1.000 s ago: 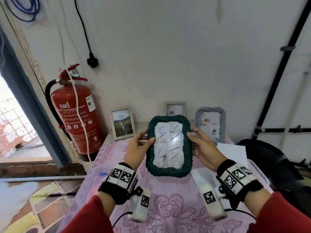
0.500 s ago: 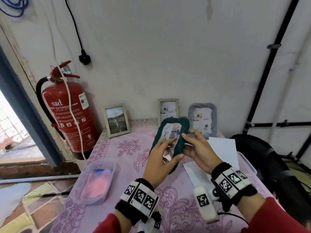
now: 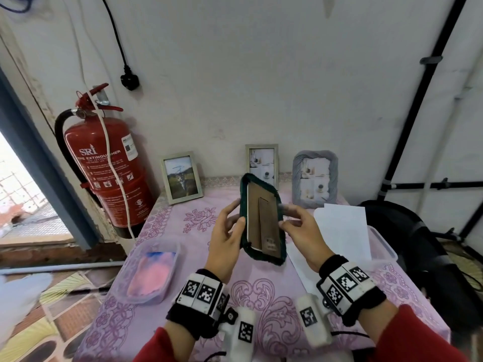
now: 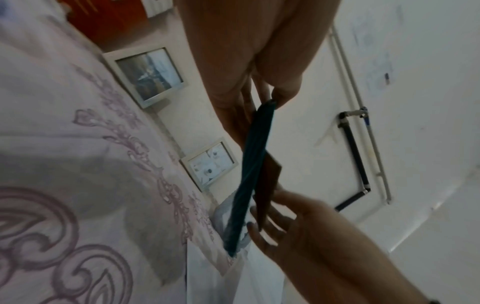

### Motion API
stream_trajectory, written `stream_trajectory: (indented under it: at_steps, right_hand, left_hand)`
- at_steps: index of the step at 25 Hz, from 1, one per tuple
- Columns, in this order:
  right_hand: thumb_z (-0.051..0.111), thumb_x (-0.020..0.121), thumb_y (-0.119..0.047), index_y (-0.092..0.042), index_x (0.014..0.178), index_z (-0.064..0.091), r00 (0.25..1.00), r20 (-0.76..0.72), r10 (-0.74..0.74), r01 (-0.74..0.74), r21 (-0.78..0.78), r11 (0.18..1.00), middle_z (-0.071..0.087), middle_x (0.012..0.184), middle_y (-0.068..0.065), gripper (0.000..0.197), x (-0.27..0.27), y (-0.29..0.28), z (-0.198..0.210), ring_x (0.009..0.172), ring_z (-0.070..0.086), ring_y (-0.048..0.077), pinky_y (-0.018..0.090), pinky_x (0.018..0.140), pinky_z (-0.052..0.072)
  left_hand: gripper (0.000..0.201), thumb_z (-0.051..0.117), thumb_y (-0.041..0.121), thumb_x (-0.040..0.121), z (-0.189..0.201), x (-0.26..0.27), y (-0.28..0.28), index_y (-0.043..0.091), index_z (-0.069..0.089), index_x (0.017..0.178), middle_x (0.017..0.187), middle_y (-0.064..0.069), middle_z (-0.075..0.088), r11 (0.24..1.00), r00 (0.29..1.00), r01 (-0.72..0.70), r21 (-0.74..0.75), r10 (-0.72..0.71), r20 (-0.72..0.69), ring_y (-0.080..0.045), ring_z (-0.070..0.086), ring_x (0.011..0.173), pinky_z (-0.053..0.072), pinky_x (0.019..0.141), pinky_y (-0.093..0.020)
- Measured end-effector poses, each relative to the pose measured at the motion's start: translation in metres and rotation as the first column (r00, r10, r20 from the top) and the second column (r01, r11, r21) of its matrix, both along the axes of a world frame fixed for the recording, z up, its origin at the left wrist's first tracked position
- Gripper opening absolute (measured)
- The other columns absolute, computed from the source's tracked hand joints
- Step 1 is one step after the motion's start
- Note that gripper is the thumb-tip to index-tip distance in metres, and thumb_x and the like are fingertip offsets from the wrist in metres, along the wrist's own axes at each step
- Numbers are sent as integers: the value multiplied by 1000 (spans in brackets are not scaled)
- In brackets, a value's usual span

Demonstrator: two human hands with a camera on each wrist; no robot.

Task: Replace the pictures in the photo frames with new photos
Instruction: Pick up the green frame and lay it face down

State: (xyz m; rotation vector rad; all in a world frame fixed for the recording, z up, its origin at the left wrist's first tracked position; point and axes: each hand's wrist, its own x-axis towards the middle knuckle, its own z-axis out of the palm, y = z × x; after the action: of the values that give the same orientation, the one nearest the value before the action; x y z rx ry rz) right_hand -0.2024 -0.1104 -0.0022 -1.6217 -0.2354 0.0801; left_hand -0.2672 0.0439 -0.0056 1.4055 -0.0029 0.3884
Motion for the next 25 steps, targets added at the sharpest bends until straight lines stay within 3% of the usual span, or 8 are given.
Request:
stream_trajectory:
  at_steps: [5, 9, 13, 17, 19, 21, 23, 25]
  right_hand:
    - [56, 90, -3, -9, 135, 40, 988, -150, -21, 19, -10, 1000, 54, 111, 10, 48, -1, -8, -27, 93, 56, 18, 22, 68, 49]
    - [51, 89, 9, -1, 128, 52, 988, -154, -14, 9, -30, 1000, 56, 89, 5, 41, 1, -15, -43, 81, 57, 17, 17, 58, 52]
    - [52, 88, 10, -4, 123, 56, 986, -164, 19, -28, -51, 998, 55, 83, 5, 38, -3, -20, -55, 79, 56, 18, 11, 51, 50]
    - [53, 87, 9, -15, 120, 55, 959, -258, 119, -154, -120, 981, 51, 81, 3, 41, -8, -17, -68, 62, 52, 15, 15, 44, 44]
    - [58, 84, 8, -19, 115, 54, 953, -256, 163, -207, -156, 966, 53, 81, -1, 40, -11, -16, -73, 63, 54, 10, 13, 47, 45]
    - [66, 80, 5, -17, 115, 54, 953, -214, 214, -262, -231, 937, 57, 86, -1, 43, -10, -18, -75, 73, 56, 10, 13, 62, 50]
    - [72, 76, 1, -10, 116, 57, 944, -176, 280, -323, -303, 897, 63, 94, 2, 45, -9, -22, -75, 85, 59, 15, 22, 79, 51]
    - [77, 72, -1, -10, 121, 57, 930, -174, 323, -363, -320, 875, 67, 97, 1, 54, -10, -25, -73, 89, 63, 16, 27, 85, 53]
  left_hand:
    - [34, 38, 13, 100, -20, -6, 12, 23, 48, 130, 104, -13, 67, 984, 999, -11, -179, 1, -54, -14, 66, 76, 56, 63, -28]
    - [32, 38, 10, 99, -36, -7, 19, 20, 51, 127, 100, -10, 67, 966, 988, -32, -255, -8, -153, -10, 65, 70, 56, 59, -25]
    - [36, 43, 0, 95, -56, -4, 32, 9, 52, 128, 95, -12, 60, 995, 958, -88, -52, 71, -277, -13, 59, 72, 53, 55, -14]
    - [39, 46, -6, 92, -73, -4, 45, 1, 50, 130, 77, -6, 57, 996, 924, -55, 71, 78, -375, -14, 56, 71, 53, 57, -15]
    - [41, 53, -5, 89, -81, -4, 48, 0, 49, 130, 76, -4, 56, 992, 910, -12, 124, 62, -410, -13, 56, 70, 52, 59, -14]
    - [46, 60, -4, 85, -86, -6, 50, -1, 49, 129, 79, -3, 59, 985, 896, 72, 154, 4, -444, -14, 59, 73, 53, 60, -12]
    - [51, 66, -4, 81, -91, -10, 53, 3, 50, 129, 86, -2, 63, 965, 884, 173, 197, -65, -463, -14, 62, 78, 55, 66, -14]
    - [58, 71, -3, 76, -92, -13, 58, 13, 50, 127, 91, 2, 63, 926, 883, 256, 277, -108, -456, -7, 63, 81, 53, 69, -12]
